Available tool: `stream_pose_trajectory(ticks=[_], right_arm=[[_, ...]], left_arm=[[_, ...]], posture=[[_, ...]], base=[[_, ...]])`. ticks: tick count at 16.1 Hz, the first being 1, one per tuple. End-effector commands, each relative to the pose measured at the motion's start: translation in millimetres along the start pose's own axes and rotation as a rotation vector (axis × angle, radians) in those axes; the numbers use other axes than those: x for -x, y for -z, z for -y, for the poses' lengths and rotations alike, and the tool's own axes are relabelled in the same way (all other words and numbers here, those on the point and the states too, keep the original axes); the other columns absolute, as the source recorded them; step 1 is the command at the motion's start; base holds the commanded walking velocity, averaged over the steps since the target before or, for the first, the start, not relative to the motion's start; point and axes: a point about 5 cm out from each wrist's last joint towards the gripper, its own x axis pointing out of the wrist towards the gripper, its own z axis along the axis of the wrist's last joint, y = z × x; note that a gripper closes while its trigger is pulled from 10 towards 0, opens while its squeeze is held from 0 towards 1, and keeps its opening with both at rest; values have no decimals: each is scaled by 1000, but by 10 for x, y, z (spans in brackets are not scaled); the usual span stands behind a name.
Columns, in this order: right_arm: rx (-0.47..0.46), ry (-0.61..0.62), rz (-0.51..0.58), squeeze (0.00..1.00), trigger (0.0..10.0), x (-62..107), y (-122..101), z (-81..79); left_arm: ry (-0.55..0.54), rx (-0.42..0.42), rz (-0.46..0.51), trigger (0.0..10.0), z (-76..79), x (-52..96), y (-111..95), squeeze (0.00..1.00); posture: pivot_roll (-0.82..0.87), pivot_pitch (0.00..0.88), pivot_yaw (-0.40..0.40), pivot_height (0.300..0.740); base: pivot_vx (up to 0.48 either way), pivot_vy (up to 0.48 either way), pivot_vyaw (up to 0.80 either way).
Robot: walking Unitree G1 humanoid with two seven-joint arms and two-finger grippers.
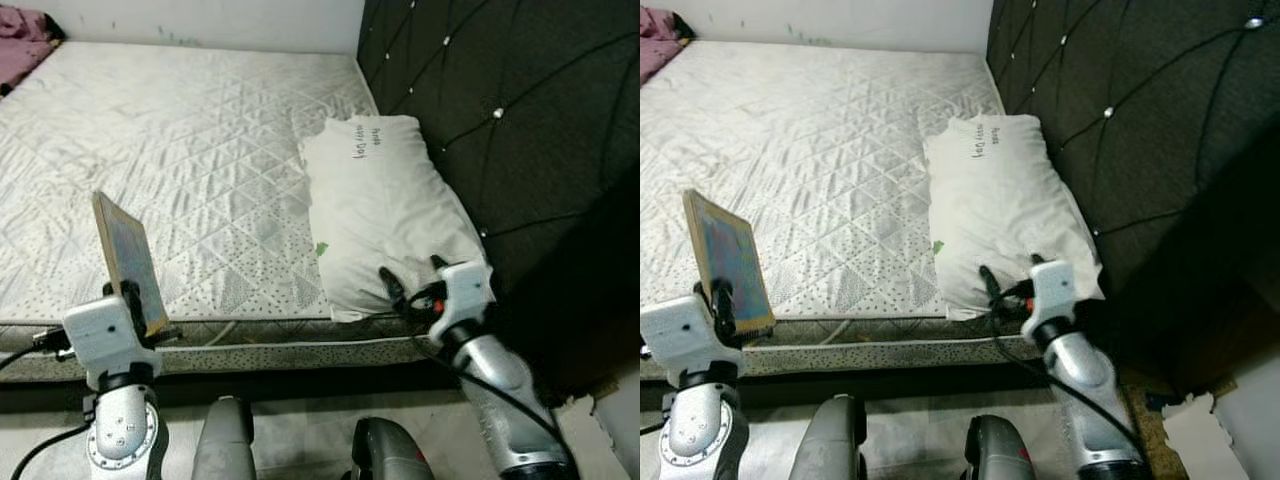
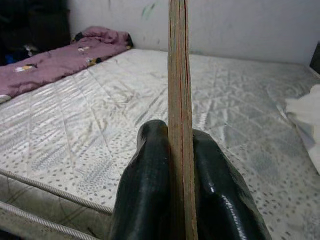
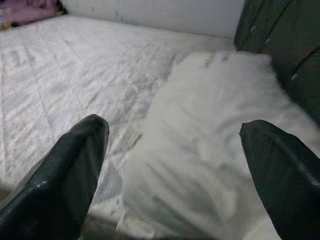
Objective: Clean up the room
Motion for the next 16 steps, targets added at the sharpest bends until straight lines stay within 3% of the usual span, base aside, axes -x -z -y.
stream_pose_trajectory(ticks=[1,5,8,12,16], right_arm=[[-2,6,18,0,10000,-15,-101,27],[-6,0,12,0,10000,-8,-140,-21],[-59,-9,14,0,10000,-53,-207,-107],[-65,-13,-9,0,10000,-68,-183,-103],[-76,-31,-15,0,10000,-96,-186,-112]], left_arm=[[12,11,47,10000,18,2,-114,0],[37,24,55,10000,75,-34,-159,0],[57,32,47,10000,101,-32,-144,0],[58,34,48,10000,105,-53,-150,0],[50,38,50,10000,102,-64,-151,0]], posture=[[28,0,-54,661],[31,0,-53,661],[25,0,-49,661],[30,0,-55,661],[35,0,-62,606]], base=[[0,0,0],[0,0,0],[0,0,0],[0,0,0],[0,0,0]])
